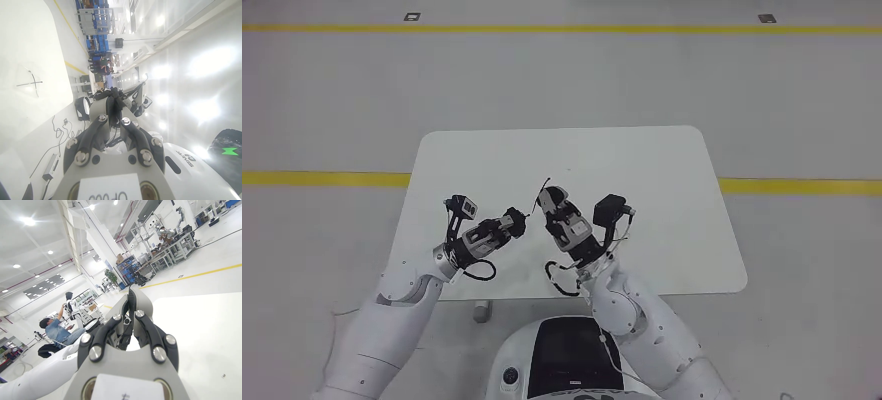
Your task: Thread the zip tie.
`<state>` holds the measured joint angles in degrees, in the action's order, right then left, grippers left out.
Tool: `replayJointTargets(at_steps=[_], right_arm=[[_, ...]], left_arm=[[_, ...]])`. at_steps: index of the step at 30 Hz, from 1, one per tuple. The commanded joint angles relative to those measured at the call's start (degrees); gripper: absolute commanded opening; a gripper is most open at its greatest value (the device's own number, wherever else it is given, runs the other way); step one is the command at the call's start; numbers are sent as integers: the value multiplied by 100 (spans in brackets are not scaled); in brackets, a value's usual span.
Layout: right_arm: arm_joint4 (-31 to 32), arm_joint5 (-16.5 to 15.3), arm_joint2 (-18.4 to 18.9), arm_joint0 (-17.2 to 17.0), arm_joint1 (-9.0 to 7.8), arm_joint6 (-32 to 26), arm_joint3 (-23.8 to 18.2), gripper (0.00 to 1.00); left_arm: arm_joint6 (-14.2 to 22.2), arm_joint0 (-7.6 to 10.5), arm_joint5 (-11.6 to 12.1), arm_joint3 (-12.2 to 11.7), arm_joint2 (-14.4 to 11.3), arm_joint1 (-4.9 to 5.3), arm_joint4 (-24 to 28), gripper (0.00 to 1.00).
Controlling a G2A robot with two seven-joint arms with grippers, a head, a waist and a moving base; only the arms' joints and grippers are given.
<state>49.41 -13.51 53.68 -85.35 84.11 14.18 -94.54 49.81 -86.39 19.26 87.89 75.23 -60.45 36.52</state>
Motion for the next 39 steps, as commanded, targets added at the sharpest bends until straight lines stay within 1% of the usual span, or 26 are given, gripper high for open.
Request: replayJointTargets(at_steps=[1,17,39], right_arm=[[11,0,-14,6,3,12,13,0],[81,63,-106,93,25,22,105,0],[117,113,-87,93,24,-8,201,0]], left_arm=[[0,0,0,0,0,0,0,0],[0,0,0,0,0,0,0,0],[0,0,0,0,0,0,0,0]])
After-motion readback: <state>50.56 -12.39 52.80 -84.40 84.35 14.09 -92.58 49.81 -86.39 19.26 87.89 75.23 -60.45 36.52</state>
